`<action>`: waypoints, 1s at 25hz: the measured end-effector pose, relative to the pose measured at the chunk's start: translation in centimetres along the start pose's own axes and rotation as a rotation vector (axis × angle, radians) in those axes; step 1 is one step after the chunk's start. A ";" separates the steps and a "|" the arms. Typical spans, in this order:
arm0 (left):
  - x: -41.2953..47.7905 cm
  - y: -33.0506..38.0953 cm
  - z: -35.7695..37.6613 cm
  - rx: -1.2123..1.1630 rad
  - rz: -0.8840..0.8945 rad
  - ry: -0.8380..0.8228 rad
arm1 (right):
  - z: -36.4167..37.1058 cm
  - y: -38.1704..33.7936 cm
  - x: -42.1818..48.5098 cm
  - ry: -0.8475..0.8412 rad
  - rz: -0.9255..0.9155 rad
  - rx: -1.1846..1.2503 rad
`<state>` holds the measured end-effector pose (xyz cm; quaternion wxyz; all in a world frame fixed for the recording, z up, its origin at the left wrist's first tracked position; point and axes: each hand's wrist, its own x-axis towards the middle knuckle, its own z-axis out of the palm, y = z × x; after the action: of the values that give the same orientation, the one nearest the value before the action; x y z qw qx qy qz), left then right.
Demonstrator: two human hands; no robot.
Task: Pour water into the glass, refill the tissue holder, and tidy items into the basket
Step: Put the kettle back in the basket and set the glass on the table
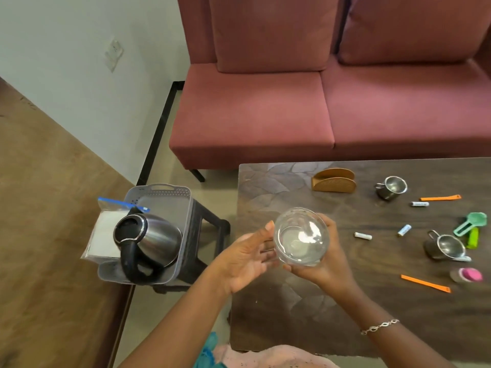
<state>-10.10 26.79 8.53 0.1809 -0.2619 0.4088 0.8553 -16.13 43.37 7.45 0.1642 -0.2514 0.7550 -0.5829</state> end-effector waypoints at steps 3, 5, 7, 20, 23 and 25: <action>0.7 -0.7 1.8 0.029 -0.016 -0.018 | -1.8 0.9 -0.8 -0.002 0.019 0.002; 1.1 -1.0 3.0 0.064 -0.031 0.000 | -2.9 1.3 -1.2 0.000 0.039 0.017; 1.5 -1.4 3.9 0.095 -0.032 0.024 | -3.8 1.4 -1.5 0.000 0.056 0.032; 6.5 -4.6 8.1 0.131 -0.043 0.079 | -11.7 3.3 -1.5 -0.163 -0.006 -0.268; 8.4 -5.3 8.5 0.141 -0.063 0.058 | -13.1 4.6 -0.8 -0.192 -0.035 -0.373; 9.8 -5.7 8.8 0.139 -0.078 0.071 | -13.8 5.6 -0.3 -0.196 -0.042 -0.435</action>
<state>-17.54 38.16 3.93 0.2170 -0.2946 0.4630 0.8073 -24.35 55.61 5.75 0.1665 -0.3518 0.8379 -0.3826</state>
